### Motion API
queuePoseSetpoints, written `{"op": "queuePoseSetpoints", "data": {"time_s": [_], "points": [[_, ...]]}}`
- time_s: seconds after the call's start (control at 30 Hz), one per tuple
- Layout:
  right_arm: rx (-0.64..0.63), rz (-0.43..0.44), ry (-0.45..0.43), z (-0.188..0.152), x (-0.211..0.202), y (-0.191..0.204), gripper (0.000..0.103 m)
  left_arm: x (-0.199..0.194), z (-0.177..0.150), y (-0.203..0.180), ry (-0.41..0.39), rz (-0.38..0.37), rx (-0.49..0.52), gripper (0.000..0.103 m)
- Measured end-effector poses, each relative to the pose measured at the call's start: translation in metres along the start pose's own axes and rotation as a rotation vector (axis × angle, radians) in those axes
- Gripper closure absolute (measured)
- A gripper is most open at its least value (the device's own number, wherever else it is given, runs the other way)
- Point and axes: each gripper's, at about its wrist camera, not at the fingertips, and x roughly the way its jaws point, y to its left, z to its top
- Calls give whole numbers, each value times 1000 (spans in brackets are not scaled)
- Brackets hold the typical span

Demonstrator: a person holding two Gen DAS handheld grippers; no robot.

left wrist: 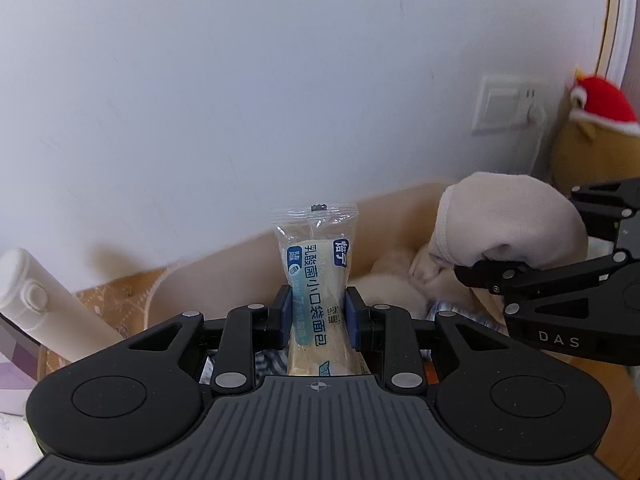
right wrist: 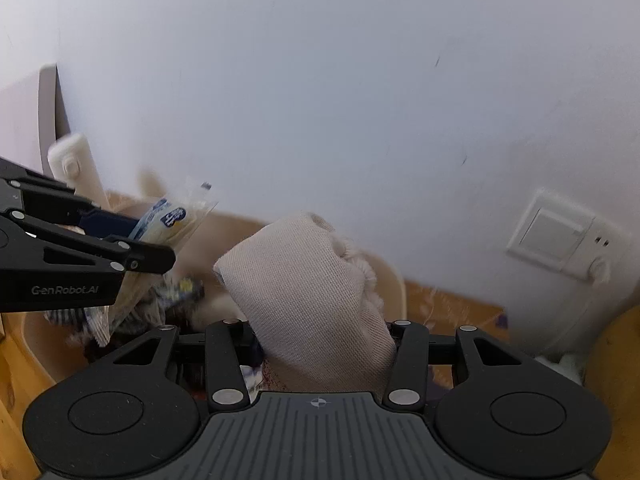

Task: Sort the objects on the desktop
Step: 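Lift the bread packet and socks and carry both over the basket, then open both tools to drop the bread packet and socks into the basket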

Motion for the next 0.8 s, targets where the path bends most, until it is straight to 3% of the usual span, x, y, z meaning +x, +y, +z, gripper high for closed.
{"op": "queuePoseSetpoints", "data": {"time_s": [0.2, 0.4, 0.43, 0.47, 0.5, 0.57, 0.63, 0.8], "points": [[-18, 34, 94, -11, 23, 7, 59, 17, -8, 0, 72, -9, 45, 76], [-67, 46, 121, -16, 30, 19, 54, 22, -14, -1, 104, 4, 93, 74], [-70, 47, 124, -16, 31, 19, 44, 21, -15, -1, 102, 11, 92, 72], [-71, 46, 125, -16, 30, 20, 41, 20, -15, 1, 100, 13, 88, 67], [-73, 48, 124, -16, 31, 23, 40, 18, -16, 2, 98, 13, 83, 63], [-80, 50, 121, -19, 29, 24, 37, 15, -16, 6, 88, 31, 71, 45], [-78, 47, 119, -21, 27, 24, 33, 12, -17, 3, 74, 63, 67, 35], [-14, 34, 97, -19, 15, 28, 15, 1, -17, 15, 88, 89, 43, 32]]}}
